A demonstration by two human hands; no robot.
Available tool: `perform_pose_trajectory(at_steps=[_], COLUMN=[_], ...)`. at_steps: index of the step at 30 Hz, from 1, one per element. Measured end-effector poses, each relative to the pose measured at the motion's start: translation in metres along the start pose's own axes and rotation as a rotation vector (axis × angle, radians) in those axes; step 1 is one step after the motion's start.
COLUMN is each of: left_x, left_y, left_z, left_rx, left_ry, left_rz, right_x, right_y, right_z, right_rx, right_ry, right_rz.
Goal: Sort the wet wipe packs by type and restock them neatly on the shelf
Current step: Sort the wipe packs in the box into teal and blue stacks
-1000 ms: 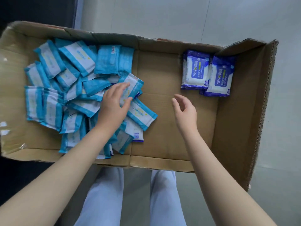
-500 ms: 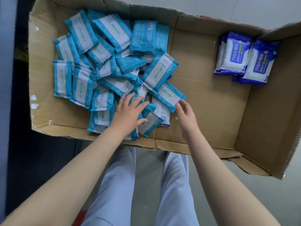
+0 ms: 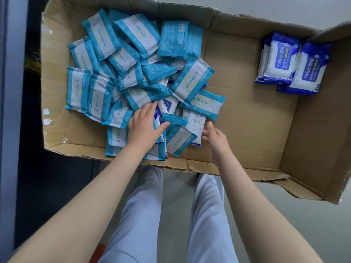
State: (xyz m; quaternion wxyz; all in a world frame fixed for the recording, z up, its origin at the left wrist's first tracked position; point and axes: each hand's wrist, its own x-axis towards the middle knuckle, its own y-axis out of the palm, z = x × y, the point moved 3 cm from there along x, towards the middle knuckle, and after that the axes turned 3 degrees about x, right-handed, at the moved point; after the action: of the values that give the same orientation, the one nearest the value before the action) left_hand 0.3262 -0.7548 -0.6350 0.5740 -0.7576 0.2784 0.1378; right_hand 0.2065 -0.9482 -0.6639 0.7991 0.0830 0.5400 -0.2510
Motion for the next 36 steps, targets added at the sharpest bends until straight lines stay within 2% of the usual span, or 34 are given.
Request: perform_pose_trajectory(at_steps=[4, 9, 12, 15, 18, 21, 25, 30, 36], left_x=[0.002, 0.006, -0.002, -0.022, -0.028, -0.022, -0.015, -0.019, -0.016], left_y=[0.009, 0.011, 0.021, 0.042, 0.041, 0.028, 0.015, 0.012, 0.007], left_z=[-0.006, -0.009, -0.015, -0.025, -0.023, -0.018, -0.014, -0.001, -0.004], left_rx=[-0.030, 0.001, 0.041, -0.092, -0.241, -0.190, -0.030, -0.189, -0.110], left_ry=[-0.097, -0.114, -0.024, -0.026, -0.081, -0.081, -0.016, -0.045, -0.115], left_rz=[-0.071, -0.090, 0.030, 0.170, 0.044, -0.046, -0.003, -0.023, -0.036], right_x=[0.006, 0.007, 0.000, -0.008, -0.010, -0.012, -0.015, -0.012, -0.009], right_y=[0.002, 0.011, 0.013, 0.001, -0.013, -0.019, -0.015, -0.010, -0.013], right_z=[-0.001, 0.001, 0.004, -0.002, -0.014, -0.020, -0.019, -0.016, -0.015], right_rx=[-0.032, -0.012, 0.026, 0.035, 0.049, 0.065, 0.086, 0.038, 0.077], right_ry=[0.038, 0.054, 0.014, 0.009, 0.048, 0.088, 0.105, 0.062, 0.133], right_rz=[0.069, 0.137, 0.136, 0.134, 0.106, 0.133, 0.202, 0.206, 0.204])
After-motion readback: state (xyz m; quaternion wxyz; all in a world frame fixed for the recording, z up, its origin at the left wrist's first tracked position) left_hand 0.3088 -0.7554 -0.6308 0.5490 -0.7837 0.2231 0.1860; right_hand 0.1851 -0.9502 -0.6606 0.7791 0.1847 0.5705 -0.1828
